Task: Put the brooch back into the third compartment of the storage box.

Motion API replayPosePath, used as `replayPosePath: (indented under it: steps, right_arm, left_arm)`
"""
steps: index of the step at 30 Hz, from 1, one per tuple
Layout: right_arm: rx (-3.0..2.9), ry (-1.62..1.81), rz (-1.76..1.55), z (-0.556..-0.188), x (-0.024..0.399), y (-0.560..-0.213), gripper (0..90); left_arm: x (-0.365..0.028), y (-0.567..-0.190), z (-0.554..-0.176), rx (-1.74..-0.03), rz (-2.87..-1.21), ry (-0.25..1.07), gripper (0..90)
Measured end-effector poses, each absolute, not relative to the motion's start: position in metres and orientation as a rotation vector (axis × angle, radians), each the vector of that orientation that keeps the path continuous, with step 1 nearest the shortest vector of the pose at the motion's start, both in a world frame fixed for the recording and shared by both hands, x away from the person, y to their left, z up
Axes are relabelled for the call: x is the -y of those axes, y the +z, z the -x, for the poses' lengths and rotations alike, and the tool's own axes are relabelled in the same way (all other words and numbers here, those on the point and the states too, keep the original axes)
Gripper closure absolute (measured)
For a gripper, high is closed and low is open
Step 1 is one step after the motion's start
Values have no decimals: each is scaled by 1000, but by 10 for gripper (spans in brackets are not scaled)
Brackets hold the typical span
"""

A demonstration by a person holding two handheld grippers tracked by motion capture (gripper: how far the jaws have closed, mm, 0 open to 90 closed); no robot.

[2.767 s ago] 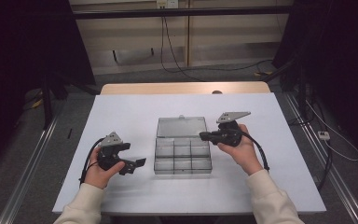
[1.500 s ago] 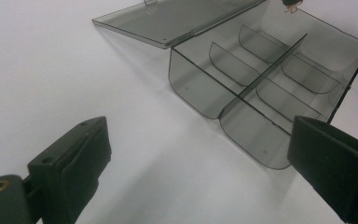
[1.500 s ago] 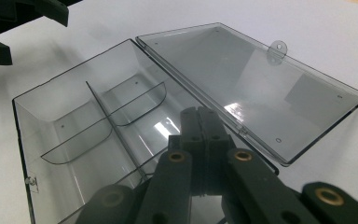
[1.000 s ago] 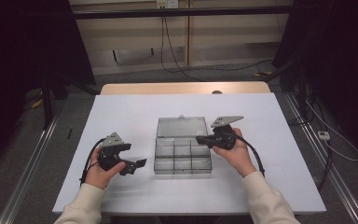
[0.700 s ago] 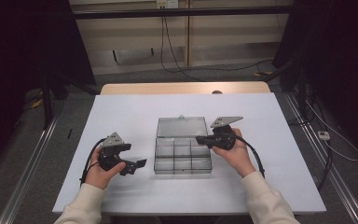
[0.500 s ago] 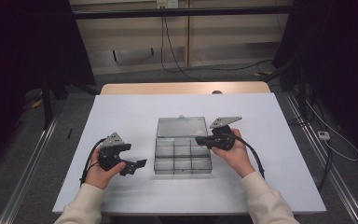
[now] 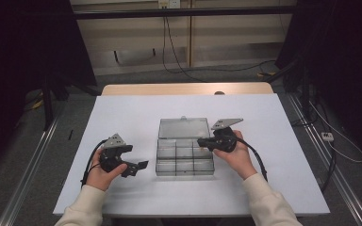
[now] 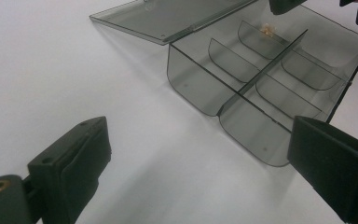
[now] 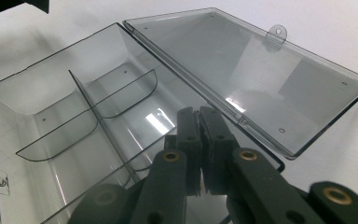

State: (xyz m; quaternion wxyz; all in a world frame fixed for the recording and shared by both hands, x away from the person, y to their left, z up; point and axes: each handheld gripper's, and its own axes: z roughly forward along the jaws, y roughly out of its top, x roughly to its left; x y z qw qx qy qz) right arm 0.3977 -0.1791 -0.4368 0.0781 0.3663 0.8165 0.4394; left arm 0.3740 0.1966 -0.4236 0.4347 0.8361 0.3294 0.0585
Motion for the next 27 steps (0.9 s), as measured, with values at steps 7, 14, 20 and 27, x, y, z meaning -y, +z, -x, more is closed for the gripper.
replayPosePath:
  steps: [7, 14, 20, 27]
  right_arm:
    - [-2416, 1334, -1104, -396, 180, -432, 767]
    - [-2314, 1380, -1162, -394, 187, -422, 463]
    - [-2243, 1367, -1234, -397, 194, -420, 315]
    - [-2165, 1359, -1311, -402, 202, -419, 266]
  left_arm:
    - [-197, -423, -374, -819, -2079, 149, 60]
    - [-197, -423, -375, -826, -2073, 150, 59]
    - [-195, -424, -380, -829, -2062, 144, 59]
    - [-189, -423, -392, -867, -2028, 138, 59]
